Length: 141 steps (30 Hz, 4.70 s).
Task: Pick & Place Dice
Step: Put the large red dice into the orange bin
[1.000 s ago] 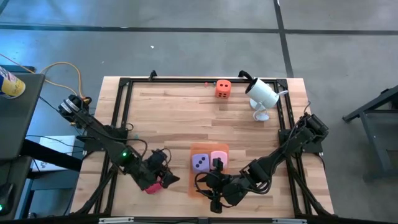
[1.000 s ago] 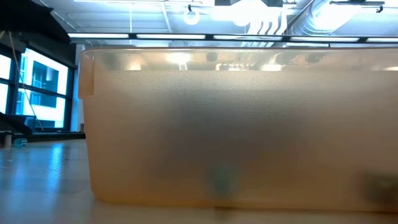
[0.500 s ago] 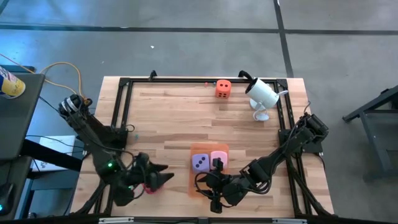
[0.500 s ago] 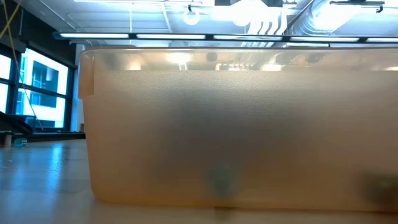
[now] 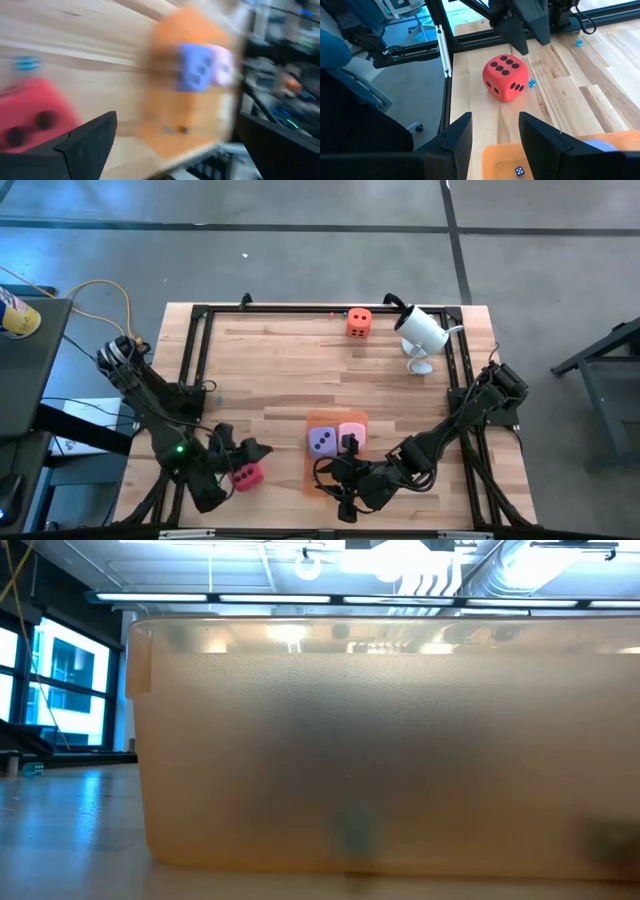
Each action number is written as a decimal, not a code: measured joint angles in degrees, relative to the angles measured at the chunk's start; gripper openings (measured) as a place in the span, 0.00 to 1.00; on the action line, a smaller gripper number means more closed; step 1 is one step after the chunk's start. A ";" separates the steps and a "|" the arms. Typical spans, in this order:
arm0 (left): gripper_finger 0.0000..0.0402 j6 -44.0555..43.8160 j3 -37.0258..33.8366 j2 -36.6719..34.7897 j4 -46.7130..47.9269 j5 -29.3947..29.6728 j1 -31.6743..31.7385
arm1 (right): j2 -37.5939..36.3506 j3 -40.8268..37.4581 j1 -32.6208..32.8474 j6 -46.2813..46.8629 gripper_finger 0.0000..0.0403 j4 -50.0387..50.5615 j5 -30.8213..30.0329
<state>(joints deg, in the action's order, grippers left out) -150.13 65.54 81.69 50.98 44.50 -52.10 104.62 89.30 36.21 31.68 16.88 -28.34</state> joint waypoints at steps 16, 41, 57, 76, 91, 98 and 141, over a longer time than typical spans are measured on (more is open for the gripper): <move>1.00 -21.69 15.17 12.78 22.73 -26.42 1.49 | 0.00 0.00 0.00 0.00 0.37 0.00 0.02; 1.00 -18.79 9.90 15.71 16.09 -37.40 8.16 | 0.00 0.00 0.00 0.01 0.37 0.00 0.01; 1.00 -16.58 14.51 16.08 22.29 -36.63 9.04 | 0.00 0.00 0.00 0.01 0.37 0.01 0.01; 1.00 -9.92 12.86 15.96 18.90 -35.28 4.95 | 0.00 0.00 0.00 0.01 0.37 0.00 0.02; 1.00 -7.14 12.45 16.54 18.23 -37.70 5.35 | 0.00 0.00 0.00 0.01 0.37 0.01 0.02; 1.00 -6.03 12.17 16.57 17.19 -36.92 5.92 | 0.00 0.00 0.00 0.01 0.37 0.00 0.02; 1.00 -4.78 -2.54 16.54 1.49 -40.47 10.29 | 0.00 0.00 0.00 0.01 0.37 -0.02 0.02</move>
<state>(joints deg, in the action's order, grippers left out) -154.91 63.00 98.24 52.47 4.03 -41.80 104.62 89.30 36.21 31.68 16.86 -28.32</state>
